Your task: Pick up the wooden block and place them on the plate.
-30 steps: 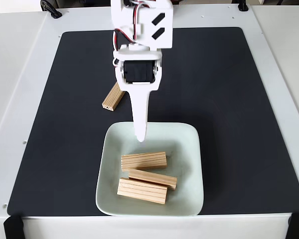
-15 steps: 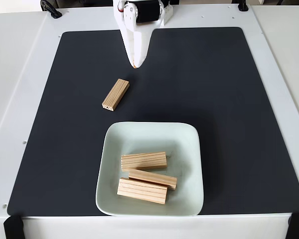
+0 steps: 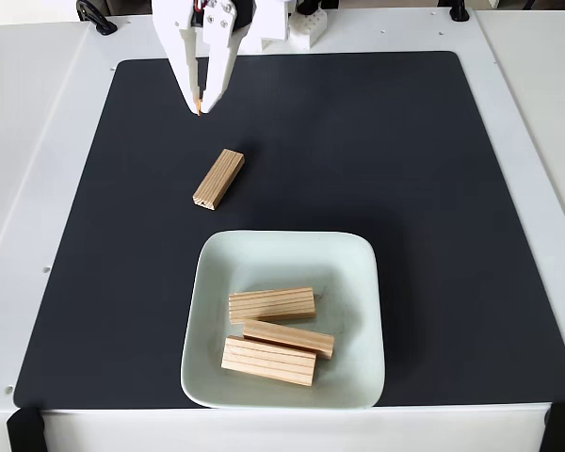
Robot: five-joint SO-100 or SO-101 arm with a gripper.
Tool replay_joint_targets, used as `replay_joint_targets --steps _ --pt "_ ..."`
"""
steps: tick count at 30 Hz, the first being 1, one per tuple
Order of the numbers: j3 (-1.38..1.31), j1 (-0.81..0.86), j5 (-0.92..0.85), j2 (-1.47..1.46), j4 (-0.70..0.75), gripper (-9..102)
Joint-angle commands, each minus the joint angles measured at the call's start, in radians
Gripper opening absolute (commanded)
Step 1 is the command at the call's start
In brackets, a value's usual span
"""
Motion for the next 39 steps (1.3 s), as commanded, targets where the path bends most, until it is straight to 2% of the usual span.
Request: replay_joint_targets --steps 1,10,14,18,25,34,39 --pt "-0.094 0.032 -0.032 -0.072 0.015 0" --pt "-0.173 0.071 -0.031 -0.256 -0.005 25" --pt "-0.176 0.08 -0.031 -0.307 -0.005 30" --pt "-0.178 0.074 -0.031 -0.336 -0.008 30" --pt "-0.215 0.011 0.046 -0.396 -0.126 30" --pt "-0.276 -0.048 0.095 -0.454 -0.123 30" --pt "-0.287 -0.044 0.084 -0.454 -0.017 30"
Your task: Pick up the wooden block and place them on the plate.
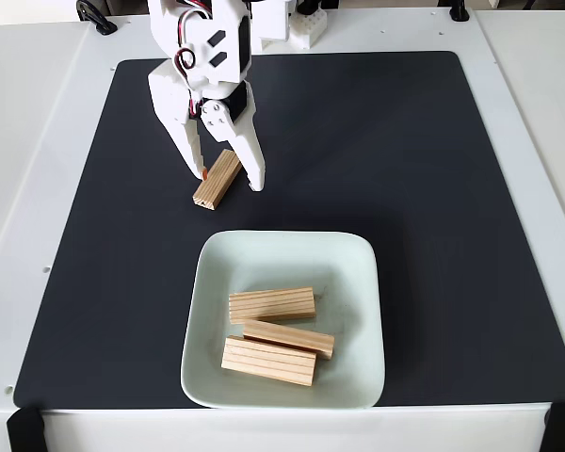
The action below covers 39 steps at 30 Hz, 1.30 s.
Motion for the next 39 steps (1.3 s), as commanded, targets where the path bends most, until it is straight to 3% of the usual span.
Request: replay_joint_targets --steps 1,27,39 --pt "-0.046 0.0 -0.005 0.005 0.06 30" --pt "-0.034 0.011 -0.002 -0.014 0.051 30" --pt "0.02 0.011 0.0 -0.014 -0.038 30"
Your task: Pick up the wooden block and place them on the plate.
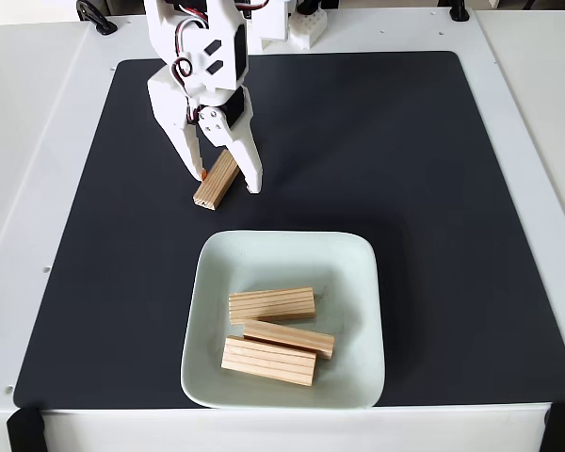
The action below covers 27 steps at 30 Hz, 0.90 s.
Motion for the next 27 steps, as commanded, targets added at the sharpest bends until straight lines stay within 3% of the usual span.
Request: replay_joint_targets --steps 1,21,27 --pt "0.0 -0.003 0.0 0.008 -0.006 30" --pt "0.051 0.002 0.005 0.008 -0.003 29" --pt "0.081 0.017 -0.005 -0.003 -0.014 9"
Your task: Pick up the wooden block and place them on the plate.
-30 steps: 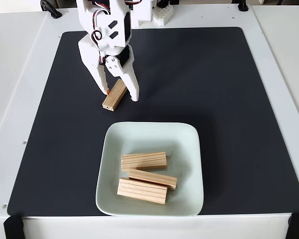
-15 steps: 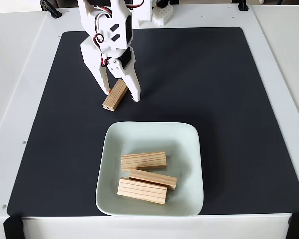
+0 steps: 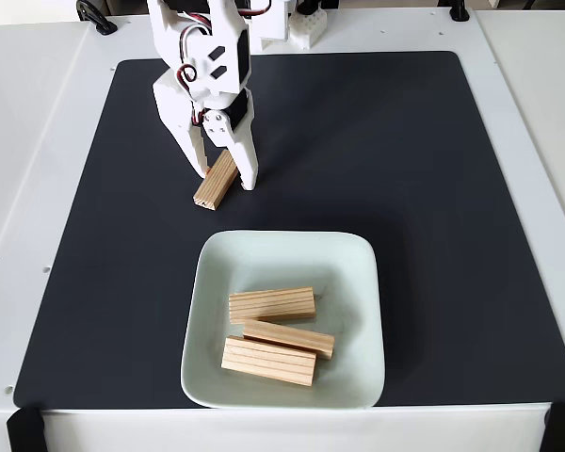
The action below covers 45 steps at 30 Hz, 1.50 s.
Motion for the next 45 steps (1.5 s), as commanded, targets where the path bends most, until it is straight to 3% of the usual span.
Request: replay_joint_targets --steps 1,3,16,20,27,31,36,45 --pt "0.015 0.009 -0.005 -0.002 -0.008 4" --pt "0.018 0.009 -0.003 -0.003 -0.008 -1" --pt "0.029 -0.029 0.031 0.143 0.003 0" --pt "0.02 -0.087 0.222 0.259 0.003 0" --pt "-0.054 -0.227 0.71 0.333 -0.043 0" --pt "-0.074 -0.276 0.884 0.262 -0.17 -1" --pt "-0.095 -0.281 1.195 0.164 -0.431 -1" --pt "-0.359 -0.282 1.338 -0.13 -0.483 -1"
